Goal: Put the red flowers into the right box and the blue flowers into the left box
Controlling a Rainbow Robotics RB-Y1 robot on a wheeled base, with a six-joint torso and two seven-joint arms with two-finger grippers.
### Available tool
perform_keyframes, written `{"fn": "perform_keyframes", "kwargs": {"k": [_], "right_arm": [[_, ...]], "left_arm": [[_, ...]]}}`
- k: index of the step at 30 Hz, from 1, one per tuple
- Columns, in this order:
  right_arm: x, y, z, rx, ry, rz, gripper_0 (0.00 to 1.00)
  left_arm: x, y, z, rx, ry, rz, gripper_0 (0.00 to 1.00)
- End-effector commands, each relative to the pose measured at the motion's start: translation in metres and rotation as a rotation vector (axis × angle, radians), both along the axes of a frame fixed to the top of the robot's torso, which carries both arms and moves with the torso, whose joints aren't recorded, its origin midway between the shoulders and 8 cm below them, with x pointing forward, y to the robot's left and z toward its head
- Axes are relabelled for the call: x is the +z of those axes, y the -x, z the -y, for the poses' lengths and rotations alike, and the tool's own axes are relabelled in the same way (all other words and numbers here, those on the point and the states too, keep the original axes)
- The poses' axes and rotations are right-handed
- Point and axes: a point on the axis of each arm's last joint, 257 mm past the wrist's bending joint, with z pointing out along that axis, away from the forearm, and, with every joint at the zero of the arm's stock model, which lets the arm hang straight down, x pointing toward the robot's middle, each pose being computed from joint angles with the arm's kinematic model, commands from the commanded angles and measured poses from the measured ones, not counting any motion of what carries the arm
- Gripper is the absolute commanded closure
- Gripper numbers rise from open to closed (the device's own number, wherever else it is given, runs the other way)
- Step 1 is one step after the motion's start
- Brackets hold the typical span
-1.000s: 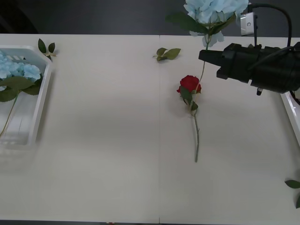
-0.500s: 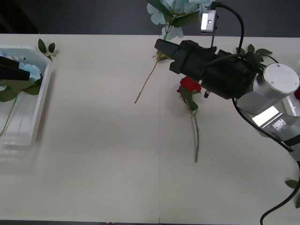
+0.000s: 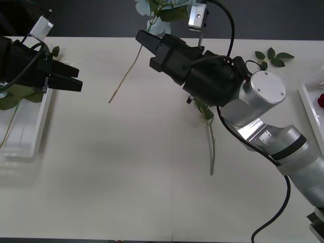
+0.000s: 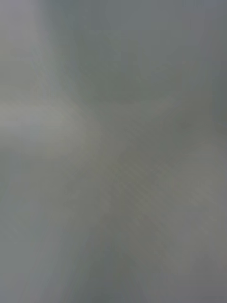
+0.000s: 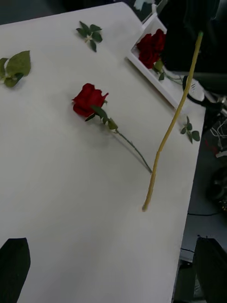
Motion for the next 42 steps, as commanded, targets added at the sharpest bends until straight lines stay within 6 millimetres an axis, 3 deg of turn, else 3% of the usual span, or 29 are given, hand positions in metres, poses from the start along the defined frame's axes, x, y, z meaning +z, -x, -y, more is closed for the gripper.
{"fn": "perform_keyframes", "kwargs": {"k": [1, 10, 12, 14, 15, 16, 36, 38, 41, 42], "right_arm": [[0.038, 0.018, -0.017, 0.033, -0.051, 0.074, 1.0], [0.039, 0.027, -0.03, 0.059, -0.063, 0.069, 1.0], [0.037, 0.028, -0.032, 0.063, -0.061, 0.07, 1.0], [0.036, 0.029, -0.032, 0.063, -0.057, 0.072, 1.0], [0.036, 0.03, -0.034, 0.067, -0.057, 0.071, 1.0], [0.036, 0.03, -0.034, 0.066, -0.056, 0.072, 1.0], [0.032, 0.03, -0.031, 0.067, -0.037, 0.081, 0.99], [0.03, 0.03, -0.031, 0.07, -0.03, 0.081, 0.55], [0.03, 0.029, -0.03, 0.068, -0.027, 0.083, 0.24], [0.03, 0.029, -0.03, 0.067, -0.026, 0.085, 0.21]], "left_arm": [[0.019, 0.005, 0.034, -0.119, 0.013, 0.086, 0.0], [0.021, 0.017, 0.066, -0.199, 0.048, 0.075, 0.0], [0.02, 0.019, 0.071, -0.21, 0.054, 0.068, 0.19], [0.019, 0.02, 0.074, -0.216, 0.057, 0.064, 0.56], [0.019, 0.02, 0.075, -0.217, 0.056, 0.063, 0.83], [0.019, 0.021, 0.076, -0.219, 0.059, 0.063, 1.0], [0.024, 0.023, 0.076, -0.225, 0.083, 0.064, 1.0], [0.025, 0.023, 0.076, -0.224, 0.086, 0.066, 1.0], [0.025, 0.023, 0.075, -0.222, 0.087, 0.064, 1.0], [0.025, 0.022, 0.074, -0.221, 0.088, 0.065, 1.0]]}}
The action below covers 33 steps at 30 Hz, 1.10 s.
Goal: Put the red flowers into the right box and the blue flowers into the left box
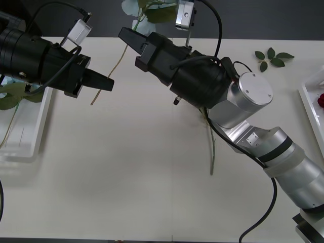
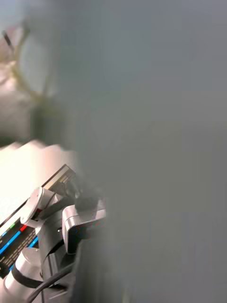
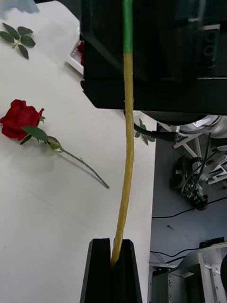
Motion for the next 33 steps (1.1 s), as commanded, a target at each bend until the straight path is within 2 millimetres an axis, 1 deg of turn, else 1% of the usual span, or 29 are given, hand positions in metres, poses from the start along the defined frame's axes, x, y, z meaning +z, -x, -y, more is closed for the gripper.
{"fn": "perform_keyframes", "kwargs": {"k": [1, 4, 5, 7, 9, 12, 13, 15, 16, 17, 18, 21, 22, 24, 25, 27, 28, 30, 31, 33], "right_arm": [[0.019, 0.014, -0.006, 0.013, 0.025, 0.09, 0.16], [0.02, 0.014, -0.005, 0.012, 0.028, 0.1, 0.09], [0.02, 0.014, -0.004, 0.008, 0.031, 0.105, 0.06], [0.02, 0.014, -0.004, 0.007, 0.034, 0.109, 0.03], [0.019, 0.013, -0.004, 0.005, 0.037, 0.112, 0.0], [0.019, 0.013, -0.003, 0.001, 0.042, 0.122, 0.0], [0.02, 0.013, -0.002, -0.001, 0.042, 0.124, 0.0], [0.02, 0.012, -0.001, -0.005, 0.045, 0.131, 0.0], [0.02, 0.012, -0.001, -0.005, 0.046, 0.132, 0.0], [0.02, 0.012, -0.001, -0.007, 0.047, 0.134, 0.0], [0.021, 0.012, 0.0, -0.007, 0.048, 0.136, 0.0], [0.021, 0.01, 0.003, -0.013, 0.063, 0.15, 0.0], [0.021, 0.01, 0.005, -0.012, 0.067, 0.153, 0.0], [0.021, 0.01, 0.007, -0.003, 0.095, 0.167, 0.0], [0.021, 0.01, 0.008, 0.001, 0.103, 0.172, 0.0], [0.02, 0.011, 0.011, 0.023, 0.122, 0.157, 0.0], [0.018, 0.011, 0.012, 0.029, 0.128, 0.149, 0.0], [0.016, 0.009, 0.015, 0.043, 0.151, 0.128, 0.0], [0.014, 0.008, 0.016, 0.045, 0.159, 0.123, 0.0], [0.009, 0.006, 0.019, 0.049, 0.206, 0.118, 0.0]], "left_arm": [[0.023, -0.005, 0.0, -0.016, 0.029, 0.093, 1.0], [0.024, -0.006, -0.001, -0.012, 0.034, 0.095, 1.0], [0.025, -0.007, -0.003, -0.007, 0.037, 0.097, 1.0], [0.027, -0.007, -0.007, -0.002, 0.038, 0.1, 1.0], [0.029, -0.008, -0.015, 0.011, 0.03, 0.105, 1.0], [0.031, -0.013, -0.04, 0.056, 0.001, 0.115, 1.0], [0.031, -0.013, -0.045, 0.062, -0.005, 0.116, 1.0], [0.03, -0.015, -0.065, 0.1, -0.034, 0.115, 1.0], [0.029, -0.016, -0.07, 0.112, -0.041, 0.116, 1.0], [0.029, -0.018, -0.082, 0.136, -0.062, 0.119, 1.0], [0.029, -0.018, -0.088, 0.148, -0.072, 0.12, 1.0], [0.034, -0.033, -0.125, 0.27, -0.128, 0.153, 1.0], [0.033, -0.035, -0.131, 0.289, -0.143, 0.155, 1.0], [0.031, -0.039, -0.161, 0.367, -0.209, 0.168, 1.0], [0.03, -0.04, -0.169, 0.387, -0.23, 0.171, 1.0], [0.026, -0.04, -0.2, 0.466, -0.312, 0.179, 1.0], [0.025, -0.04, -0.208, 0.488, -0.332, 0.18, 1.0], [0.018, -0.038, -0.237, 0.568, -0.404, 0.172, 1.0], [0.016, -0.037, -0.243, 0.588, -0.419, 0.167, 1.0], [0.009, -0.034, -0.27, 0.667, -0.485, 0.155, 1.0]]}}
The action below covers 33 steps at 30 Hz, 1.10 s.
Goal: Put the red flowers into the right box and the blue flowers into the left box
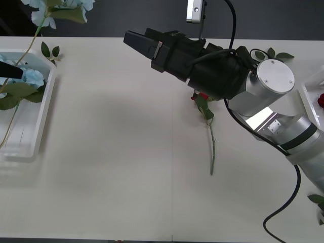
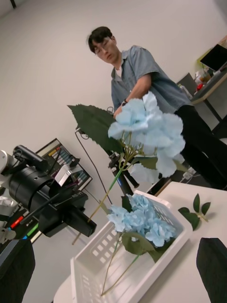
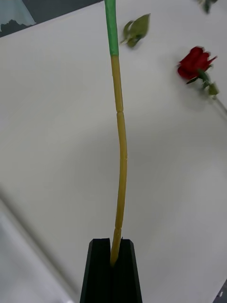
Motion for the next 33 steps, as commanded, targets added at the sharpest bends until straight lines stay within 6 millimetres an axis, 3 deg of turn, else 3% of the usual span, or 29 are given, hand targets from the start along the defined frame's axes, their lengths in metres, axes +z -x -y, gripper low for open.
{"fn": "perform_keyframes", "kwargs": {"k": [1, 10, 16, 18, 22, 25, 33], "right_arm": [[0.014, 0.01, -0.004, 0.048, 0.055, 0.001, 0.0], [-0.037, 0.008, 0.003, 0.088, 0.276, -0.197, 0.0], [-0.094, 0.007, 0.022, 0.056, 0.528, -0.381, 0.0], [-0.115, 0.004, 0.036, 0.017, 0.629, -0.441, 0.0], [-0.142, 0.003, 0.062, -0.045, 0.758, -0.541, 0.0], [-0.163, 0.0, 0.093, -0.126, 0.859, -0.637, 0.0], [-0.192, -0.011, 0.153, -0.318, 1.025, -0.744, 0.0]], "left_arm": [[0.004, 0.008, -0.055, 0.133, -0.121, 0.032, 1.0], [-0.008, 0.019, -0.142, 0.41, -0.307, 0.045, 1.0], [-0.007, 0.013, -0.191, 0.565, -0.404, 0.129, 1.0], [-0.008, 0.013, -0.206, 0.614, -0.429, 0.145, 1.0], [-0.018, 0.017, -0.218, 0.672, -0.453, 0.105, 1.0], [-0.034, 0.022, -0.224, 0.709, -0.508, 0.051, 1.0], [-0.073, 0.013, -0.238, 0.735, -0.578, -0.02, 1.0]]}}
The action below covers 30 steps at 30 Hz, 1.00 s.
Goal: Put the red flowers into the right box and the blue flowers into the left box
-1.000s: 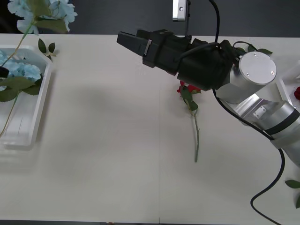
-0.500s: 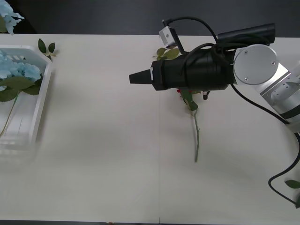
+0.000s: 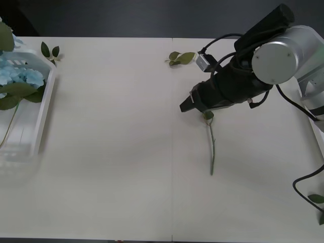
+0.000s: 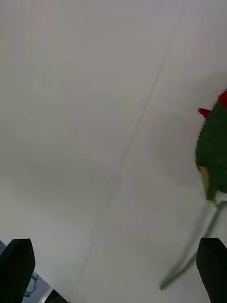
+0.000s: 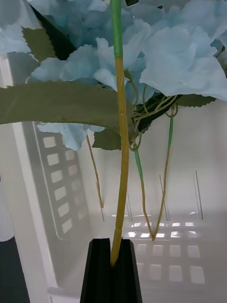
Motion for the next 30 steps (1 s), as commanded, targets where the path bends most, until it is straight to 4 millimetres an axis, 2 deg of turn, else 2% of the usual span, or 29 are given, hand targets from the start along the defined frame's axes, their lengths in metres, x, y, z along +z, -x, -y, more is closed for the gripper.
{"fn": "perform_keyframes", "kwargs": {"k": [1, 5, 9, 10, 11, 12, 13, 19, 25, 30], "right_arm": [[0.014, -0.013, 0.018, -0.069, 0.077, 0.048, 0.0], [0.006, -0.023, 0.047, -0.13, 0.177, 0.066, 0.0], [-0.001, -0.032, 0.06, -0.167, 0.221, 0.075, 0.0], [-0.004, -0.036, 0.062, -0.181, 0.225, 0.076, 0.0], [-0.005, -0.038, 0.062, -0.187, 0.226, 0.077, 0.0], [-0.007, -0.04, 0.063, -0.192, 0.228, 0.081, 0.0], [-0.009, -0.044, 0.063, -0.202, 0.229, 0.086, 0.0], [-0.026, -0.057, 0.064, -0.225, 0.247, 0.095, 0.0], [-0.048, -0.063, 0.057, -0.199, 0.285, 0.139, 0.0], [-0.063, -0.069, 0.053, -0.207, 0.288, 0.142, 0.0]], "left_arm": [[-0.006, -0.002, -0.034, 0.049, -0.054, -0.017, 1.0], [-0.029, -0.011, -0.049, 0.071, -0.058, -0.043, 1.0], [-0.036, -0.015, -0.055, 0.081, -0.047, -0.056, 1.0], [-0.035, -0.016, -0.055, 0.079, -0.046, -0.055, 0.82], [-0.034, -0.017, -0.054, 0.077, -0.046, -0.053, 0.57], [-0.034, -0.018, -0.054, 0.075, -0.047, -0.052, 0.23], [-0.032, -0.018, -0.053, 0.075, -0.041, -0.047, 0.0], [-0.022, -0.025, -0.049, 0.051, -0.029, -0.019, 0.0], [0.012, -0.033, -0.048, 0.034, -0.031, 0.054, 0.0], [0.037, -0.024, -0.043, -0.004, -0.034, 0.044, 0.0]]}}
